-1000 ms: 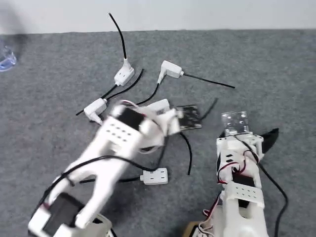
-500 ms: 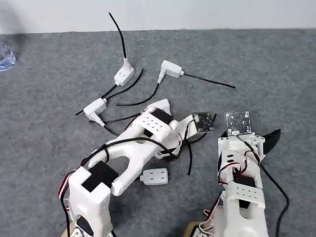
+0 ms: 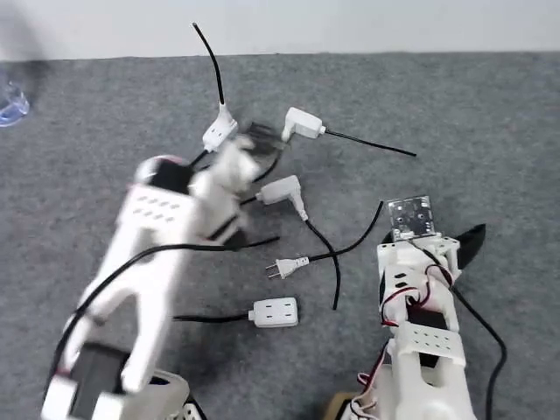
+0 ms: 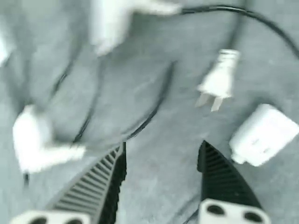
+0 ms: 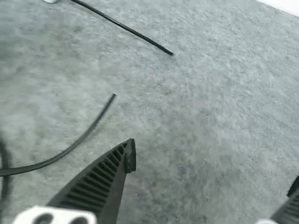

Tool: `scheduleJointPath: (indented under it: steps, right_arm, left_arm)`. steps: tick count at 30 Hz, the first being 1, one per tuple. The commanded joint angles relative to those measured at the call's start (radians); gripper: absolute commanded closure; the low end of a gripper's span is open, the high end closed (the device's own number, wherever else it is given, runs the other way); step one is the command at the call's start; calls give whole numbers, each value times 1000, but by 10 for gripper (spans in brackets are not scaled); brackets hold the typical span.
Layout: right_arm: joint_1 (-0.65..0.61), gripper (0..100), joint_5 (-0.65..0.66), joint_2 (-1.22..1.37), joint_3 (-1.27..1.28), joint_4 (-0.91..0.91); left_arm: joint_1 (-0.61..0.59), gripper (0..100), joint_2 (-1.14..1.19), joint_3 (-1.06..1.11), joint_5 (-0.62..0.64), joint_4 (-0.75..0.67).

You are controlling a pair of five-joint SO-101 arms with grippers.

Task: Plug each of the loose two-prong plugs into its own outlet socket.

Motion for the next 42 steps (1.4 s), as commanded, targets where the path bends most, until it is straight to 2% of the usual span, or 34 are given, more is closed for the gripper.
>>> scheduleJointPath:
  steps: [1,5,8,13,16,18,20,24,27,30,35,42]
  right_arm:
    - [-39,516,63,1,-34,-24]
    - [-58,516,100,-12,-60,65]
    - [-84,516,92,-5,-232,346]
    - [-269,516,91,56,-588,892]
    - [-386,516,181,124,-784,1119]
    - [-443,517,267,173,-875,1205]
    - [-479,517,387,216,-918,1247]
    - [-524,517,710,282,-885,1271]
    - [-544,517,833,326,-859,1264]
    - [-556,517,948,389,-861,1264]
    - [-590,517,1066,513,-907,1262]
    - [-636,517,1109,759,-1073,1188]
  left_arm:
    - [-201,768,-242,226,215,-152]
    - [-310,768,-457,607,276,-433]
    - [-385,768,-612,820,284,-592]
    - [-509,768,-740,1032,376,-727]
    - [-540,768,-776,1086,390,-772]
    - [-574,768,-799,1089,393,-773]
    - [-598,768,-819,1092,430,-776]
    - [-669,768,-835,1104,516,-829]
    - [-730,768,-835,1104,589,-841]
    - [-733,768,-835,1104,603,-845]
    - [-712,768,-836,1106,601,-842]
    - [-712,768,-836,1107,601,-847]
